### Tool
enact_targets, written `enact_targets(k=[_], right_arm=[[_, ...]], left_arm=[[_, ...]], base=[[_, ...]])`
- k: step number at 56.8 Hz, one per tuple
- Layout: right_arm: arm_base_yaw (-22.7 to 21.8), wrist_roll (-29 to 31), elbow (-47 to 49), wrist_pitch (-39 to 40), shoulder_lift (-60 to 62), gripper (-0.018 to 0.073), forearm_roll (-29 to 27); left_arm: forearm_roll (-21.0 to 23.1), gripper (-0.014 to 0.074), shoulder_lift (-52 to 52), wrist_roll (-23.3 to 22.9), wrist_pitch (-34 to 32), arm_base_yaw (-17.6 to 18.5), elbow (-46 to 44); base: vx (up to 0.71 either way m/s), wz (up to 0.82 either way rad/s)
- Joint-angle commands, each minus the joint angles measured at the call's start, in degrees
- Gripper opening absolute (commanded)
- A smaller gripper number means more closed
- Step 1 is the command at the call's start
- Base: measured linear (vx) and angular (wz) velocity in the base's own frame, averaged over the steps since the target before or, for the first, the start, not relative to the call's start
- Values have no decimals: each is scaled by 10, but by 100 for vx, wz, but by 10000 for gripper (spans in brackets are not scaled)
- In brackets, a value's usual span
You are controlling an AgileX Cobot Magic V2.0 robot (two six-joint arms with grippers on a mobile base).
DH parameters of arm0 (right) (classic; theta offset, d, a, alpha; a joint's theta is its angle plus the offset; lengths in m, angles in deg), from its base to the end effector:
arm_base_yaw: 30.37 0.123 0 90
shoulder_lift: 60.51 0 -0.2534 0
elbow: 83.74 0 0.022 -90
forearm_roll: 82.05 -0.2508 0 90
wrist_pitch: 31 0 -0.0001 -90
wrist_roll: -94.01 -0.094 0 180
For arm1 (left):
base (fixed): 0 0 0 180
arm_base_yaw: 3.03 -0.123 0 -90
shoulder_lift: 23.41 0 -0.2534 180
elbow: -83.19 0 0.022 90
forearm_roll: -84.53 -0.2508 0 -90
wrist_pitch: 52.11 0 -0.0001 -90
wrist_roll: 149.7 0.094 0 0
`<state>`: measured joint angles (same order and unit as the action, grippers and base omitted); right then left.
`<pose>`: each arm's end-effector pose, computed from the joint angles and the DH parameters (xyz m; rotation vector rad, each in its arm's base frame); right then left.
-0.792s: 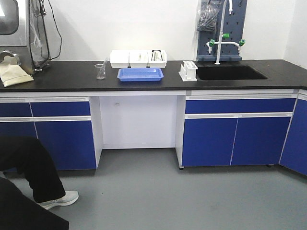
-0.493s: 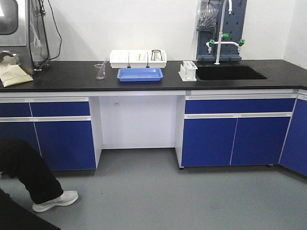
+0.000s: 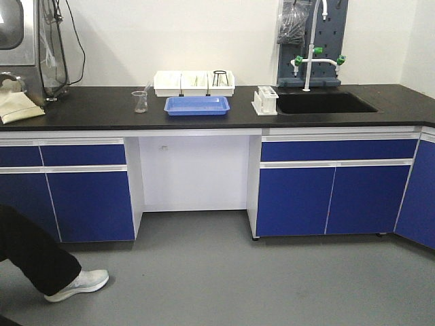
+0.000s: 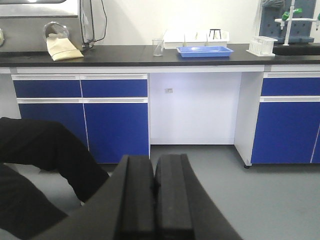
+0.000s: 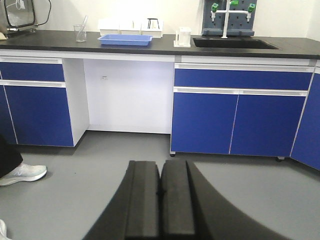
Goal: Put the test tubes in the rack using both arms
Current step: 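Drive the base forward to the bench near the blue tray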
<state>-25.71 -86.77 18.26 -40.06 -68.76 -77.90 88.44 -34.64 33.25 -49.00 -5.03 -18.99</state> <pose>0.0914 0.0064 0.1890 -0.1071 1.6596 0.0083 0.0957 0.0030 0.1949 -0.0386 1.6079 0.0112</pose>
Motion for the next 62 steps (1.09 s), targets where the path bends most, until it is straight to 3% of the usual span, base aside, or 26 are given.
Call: enact_targets(k=[1, 62], right_arm=[[-1, 1, -8, 46, 7, -9, 2], [-1, 1, -8, 48, 7, -9, 2]], left_arm=[[6, -4, -9, -1, -45, 2, -15], [6, -4, -9, -1, -45, 2, -15]], base=[[4, 0], [17, -1]])
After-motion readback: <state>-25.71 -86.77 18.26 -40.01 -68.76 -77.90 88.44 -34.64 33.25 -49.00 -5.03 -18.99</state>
